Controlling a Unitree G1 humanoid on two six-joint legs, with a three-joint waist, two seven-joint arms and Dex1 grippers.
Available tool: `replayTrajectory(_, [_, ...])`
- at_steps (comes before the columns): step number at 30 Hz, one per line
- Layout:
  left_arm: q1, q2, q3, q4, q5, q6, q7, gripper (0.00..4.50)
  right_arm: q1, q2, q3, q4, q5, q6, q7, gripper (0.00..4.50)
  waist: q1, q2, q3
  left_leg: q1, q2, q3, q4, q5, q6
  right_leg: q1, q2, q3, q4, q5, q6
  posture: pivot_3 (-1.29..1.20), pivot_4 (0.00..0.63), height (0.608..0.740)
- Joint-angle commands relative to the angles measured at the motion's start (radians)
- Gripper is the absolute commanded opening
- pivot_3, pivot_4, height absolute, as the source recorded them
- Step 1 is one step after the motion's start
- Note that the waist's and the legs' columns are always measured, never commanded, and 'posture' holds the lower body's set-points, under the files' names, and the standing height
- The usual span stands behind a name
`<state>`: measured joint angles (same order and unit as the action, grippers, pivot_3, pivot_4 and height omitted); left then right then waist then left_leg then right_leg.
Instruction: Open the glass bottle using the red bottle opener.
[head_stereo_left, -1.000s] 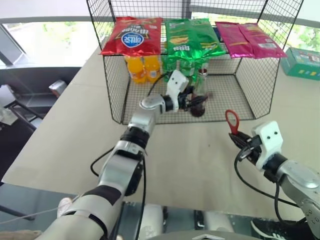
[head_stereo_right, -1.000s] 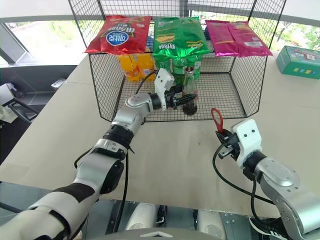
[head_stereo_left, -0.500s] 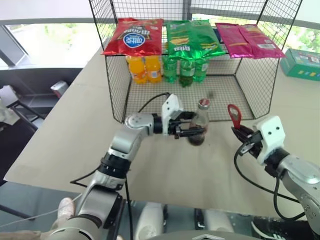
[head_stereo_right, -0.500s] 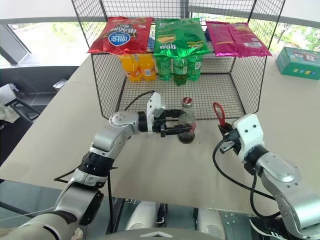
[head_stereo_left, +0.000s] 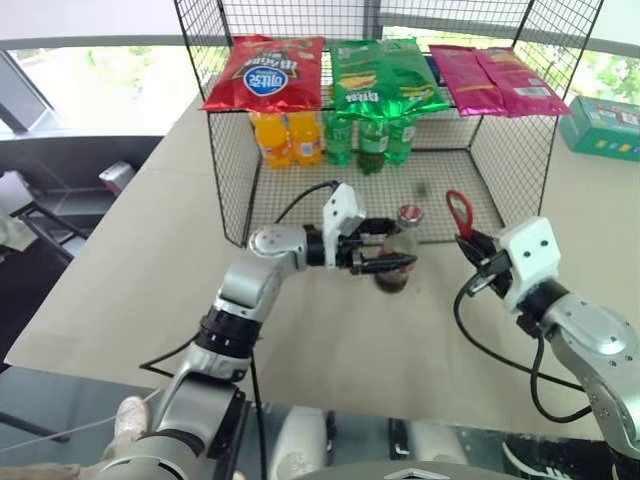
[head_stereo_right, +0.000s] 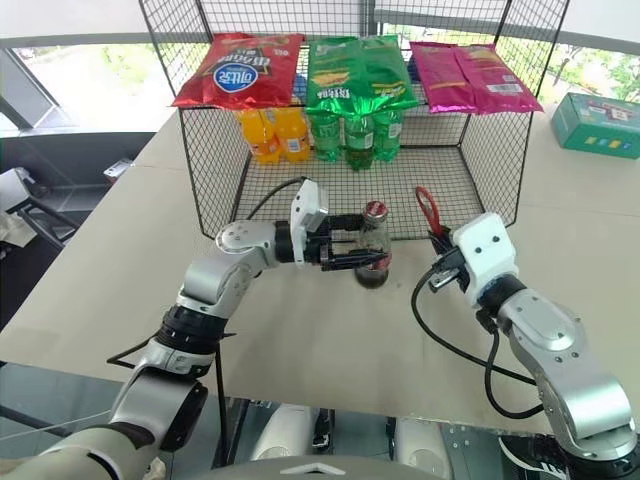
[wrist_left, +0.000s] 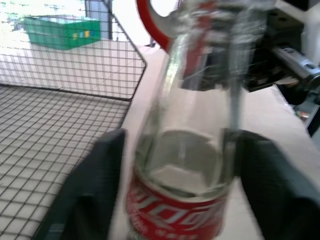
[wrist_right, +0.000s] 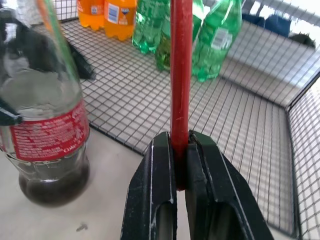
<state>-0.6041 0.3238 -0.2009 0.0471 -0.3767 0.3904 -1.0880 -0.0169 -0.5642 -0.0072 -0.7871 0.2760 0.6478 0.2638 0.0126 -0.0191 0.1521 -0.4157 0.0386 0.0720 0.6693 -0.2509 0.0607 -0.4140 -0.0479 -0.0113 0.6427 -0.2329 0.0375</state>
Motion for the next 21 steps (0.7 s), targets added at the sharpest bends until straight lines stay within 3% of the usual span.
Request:
replayTrajectory(1, [-0.008, 0.002, -0.003, -0.060, -0.027, 0.005, -0.020, 2.25, -0.017, -0.010, 0.046, -0.047, -0.102, -0.075, -0.017, 0.00, 0.000, 0.000, 0.000, 0.000, 0.000, 0.000, 0.000, 0.000, 0.000, 0.000, 0.000, 0.000, 0.000, 0.000, 0.000, 0.00, 0.150, 0.740])
replayTrajectory(12, [-0.019, -0.001, -0.004, -0.047, -0.026, 0.009, -0.027, 2.25, -0.055, 0.002, 0.297, 0.024, -0.459, -0.295, -0.036, 0.00, 0.001, 0.000, 0.000, 0.000, 0.000, 0.000, 0.000, 0.000, -0.001, 0.000, 0.000, 0.000, 0.000, 0.000, 0.000, 0.00, 0.150, 0.740])
replayTrajectory(21, [-0.027, 0.004, -0.002, -0.049, -0.028, 0.027, -0.033, 2.25, -0.001, 0.011, 0.392, 0.141, -0.696, -0.432, -0.026, 0.00, 0.001, 0.000, -0.001, 0.000, 0.000, 0.000, 0.001, 0.003, -0.004, 0.000, 0.000, 0.000, 0.000, 0.000, 0.000, 0.00, 0.150, 0.740])
